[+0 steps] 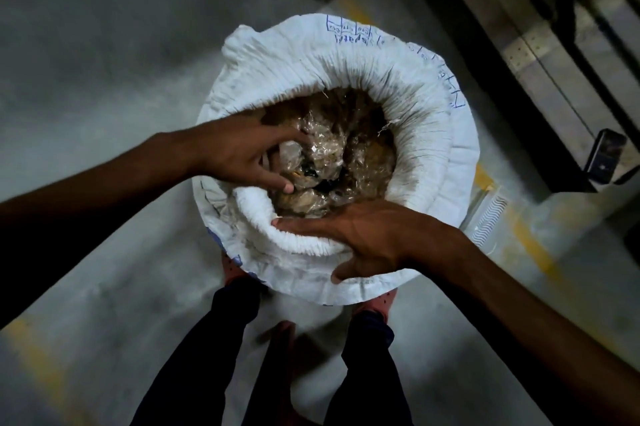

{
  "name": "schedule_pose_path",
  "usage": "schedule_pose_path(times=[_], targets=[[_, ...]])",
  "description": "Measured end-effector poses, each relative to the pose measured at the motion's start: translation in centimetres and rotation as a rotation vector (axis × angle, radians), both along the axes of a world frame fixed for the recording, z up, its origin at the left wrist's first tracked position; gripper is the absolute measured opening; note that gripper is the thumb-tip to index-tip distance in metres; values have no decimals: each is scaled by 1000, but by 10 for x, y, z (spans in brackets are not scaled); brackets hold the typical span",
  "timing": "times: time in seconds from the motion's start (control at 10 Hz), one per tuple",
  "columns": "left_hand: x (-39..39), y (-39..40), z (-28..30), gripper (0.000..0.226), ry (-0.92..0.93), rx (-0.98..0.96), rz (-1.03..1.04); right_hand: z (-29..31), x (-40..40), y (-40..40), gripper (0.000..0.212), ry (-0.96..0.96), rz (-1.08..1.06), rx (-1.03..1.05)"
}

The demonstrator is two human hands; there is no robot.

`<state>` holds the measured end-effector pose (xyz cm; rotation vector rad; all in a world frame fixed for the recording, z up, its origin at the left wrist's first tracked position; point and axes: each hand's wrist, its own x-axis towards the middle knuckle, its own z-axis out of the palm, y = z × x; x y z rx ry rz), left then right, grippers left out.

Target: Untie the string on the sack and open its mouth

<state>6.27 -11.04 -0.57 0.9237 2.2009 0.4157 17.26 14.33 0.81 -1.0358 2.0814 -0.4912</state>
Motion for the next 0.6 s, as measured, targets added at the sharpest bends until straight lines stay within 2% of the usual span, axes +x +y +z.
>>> schedule_pose_path(times=[0.2, 0.4, 0.5, 0.6], targets=[[11, -3, 15, 73, 195, -64, -34, 1, -16, 23, 96, 17, -94, 123], [22, -3, 30, 37, 216, -77, -128, 27, -24, 39, 75, -7, -228, 180], [17, 8, 47, 56, 123, -62, -31, 54, -39, 45, 63, 115, -335, 205], [4, 20, 79, 67, 196, -54, 118, 83, -65, 48, 62, 269, -515, 231]])
